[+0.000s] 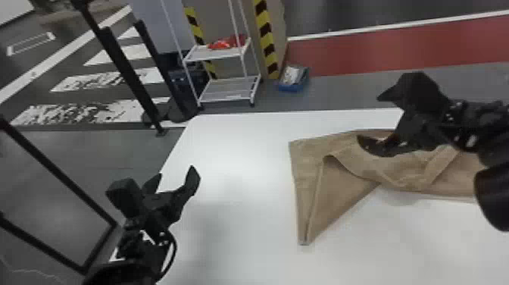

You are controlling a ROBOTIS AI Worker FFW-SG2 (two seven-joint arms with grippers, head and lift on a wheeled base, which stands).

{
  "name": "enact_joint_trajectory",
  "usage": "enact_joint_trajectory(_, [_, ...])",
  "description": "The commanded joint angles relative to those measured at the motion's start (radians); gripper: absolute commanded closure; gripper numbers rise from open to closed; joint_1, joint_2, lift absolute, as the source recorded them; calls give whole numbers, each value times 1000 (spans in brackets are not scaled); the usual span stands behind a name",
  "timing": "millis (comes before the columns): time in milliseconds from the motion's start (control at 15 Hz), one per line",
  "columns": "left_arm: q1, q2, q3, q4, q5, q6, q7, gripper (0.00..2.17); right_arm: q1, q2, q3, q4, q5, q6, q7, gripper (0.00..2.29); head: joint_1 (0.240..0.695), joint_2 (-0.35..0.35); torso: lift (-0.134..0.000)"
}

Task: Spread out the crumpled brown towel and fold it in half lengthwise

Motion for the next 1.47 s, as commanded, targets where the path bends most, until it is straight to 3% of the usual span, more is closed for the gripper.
enact_joint_trajectory(0, [4, 4, 0, -4, 0, 4, 0, 90, -70, 2, -86, -3, 51, 1, 48, 93, 692, 350, -125])
enact_joint_trajectory(267, [13, 7, 9, -12, 0, 10, 0, 90, -97, 2, -139, 14, 91, -11, 159, 124, 666, 350, -125])
enact_joint_trajectory(467, [19, 7, 12, -21, 0, 19, 0, 90, -67, -144, -142, 8, 114, -11, 258, 161, 683, 346, -125])
enact_joint_trajectory(600, [16, 6, 12, -20, -3, 22, 0, 90, -54, -210, -210, -20, 83, 4, 318, 164, 695, 317, -125])
enact_joint_trajectory(733, [12, 3, 11, -17, -6, 22, 0, 90, -50, -250, -273, -20, 74, 19, 323, 164, 695, 281, -125])
enact_joint_trajectory(933, [5, 0, 6, -14, -9, 22, 0, 90, -50, -272, -349, -18, 26, 35, 318, 164, 695, 199, -125])
enact_joint_trajectory(1200, [7, -8, 2, -15, -21, 22, 0, 90, -100, -293, -339, 91, 75, 19, 287, 164, 695, 146, -125])
enact_joint_trajectory(1400, [13, -16, 6, -23, -29, 22, 0, 90, -162, -313, -270, 160, 120, -27, 275, 164, 695, 130, -125])
